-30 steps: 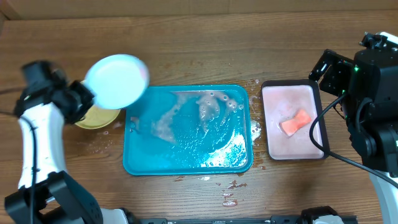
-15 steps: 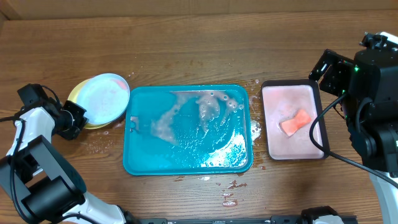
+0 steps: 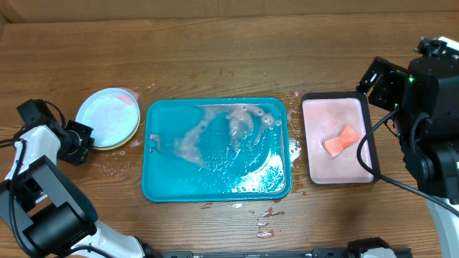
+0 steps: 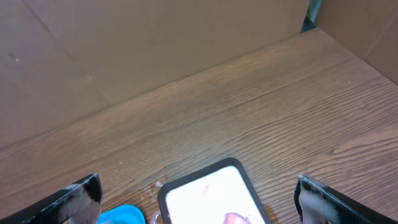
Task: Clean dirty plates on tray and stack at the side
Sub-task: 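Carry the white plate left and set it on the yellow plates, then release the white plate and lift the left gripper off the stack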
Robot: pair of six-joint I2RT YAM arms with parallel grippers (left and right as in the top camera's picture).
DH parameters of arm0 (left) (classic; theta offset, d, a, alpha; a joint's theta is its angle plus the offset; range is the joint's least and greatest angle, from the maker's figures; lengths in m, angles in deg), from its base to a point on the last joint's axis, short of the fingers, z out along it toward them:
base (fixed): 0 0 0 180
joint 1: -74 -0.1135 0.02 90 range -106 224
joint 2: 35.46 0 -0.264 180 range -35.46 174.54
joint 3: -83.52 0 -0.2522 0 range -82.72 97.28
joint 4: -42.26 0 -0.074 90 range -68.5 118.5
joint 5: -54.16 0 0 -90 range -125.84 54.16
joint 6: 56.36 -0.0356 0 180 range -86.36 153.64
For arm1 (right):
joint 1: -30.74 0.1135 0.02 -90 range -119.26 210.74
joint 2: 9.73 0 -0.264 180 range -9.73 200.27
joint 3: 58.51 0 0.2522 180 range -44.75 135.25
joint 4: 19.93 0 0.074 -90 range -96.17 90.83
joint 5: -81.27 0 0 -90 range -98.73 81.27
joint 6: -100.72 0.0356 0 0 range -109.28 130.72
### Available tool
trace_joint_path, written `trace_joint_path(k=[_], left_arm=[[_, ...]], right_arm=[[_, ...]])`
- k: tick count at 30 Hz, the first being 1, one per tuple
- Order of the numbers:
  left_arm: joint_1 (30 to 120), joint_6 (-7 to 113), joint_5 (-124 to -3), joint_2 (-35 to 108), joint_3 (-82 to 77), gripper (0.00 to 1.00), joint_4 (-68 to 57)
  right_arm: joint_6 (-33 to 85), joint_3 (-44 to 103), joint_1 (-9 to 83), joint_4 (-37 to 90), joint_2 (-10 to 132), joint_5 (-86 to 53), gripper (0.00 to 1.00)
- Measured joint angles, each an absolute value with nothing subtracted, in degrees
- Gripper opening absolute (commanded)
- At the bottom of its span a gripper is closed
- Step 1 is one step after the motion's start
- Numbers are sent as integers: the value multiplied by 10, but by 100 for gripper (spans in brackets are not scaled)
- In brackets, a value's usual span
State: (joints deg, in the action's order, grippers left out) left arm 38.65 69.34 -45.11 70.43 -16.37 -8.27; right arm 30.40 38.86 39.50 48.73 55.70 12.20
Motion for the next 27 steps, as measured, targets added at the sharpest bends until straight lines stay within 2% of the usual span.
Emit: trace_joint_path(k=[1, 4, 5, 18, 27], left_arm=[[387, 697, -446, 704, -164, 30, -83], [386, 702, -433, 704, -164, 80, -83], [385, 701, -431, 704, -164, 100, -83], [386, 645, -463, 704, -114, 100, -109], [430, 642, -471, 649, -63, 100, -153]], right_arm=[[304, 389, 395, 488, 557, 122, 100], [304, 389, 395, 487, 557, 122, 100], [304, 389, 395, 487, 557, 122, 100], [304, 389, 395, 488, 557, 122, 100], [304, 389, 395, 488, 557, 122, 100]])
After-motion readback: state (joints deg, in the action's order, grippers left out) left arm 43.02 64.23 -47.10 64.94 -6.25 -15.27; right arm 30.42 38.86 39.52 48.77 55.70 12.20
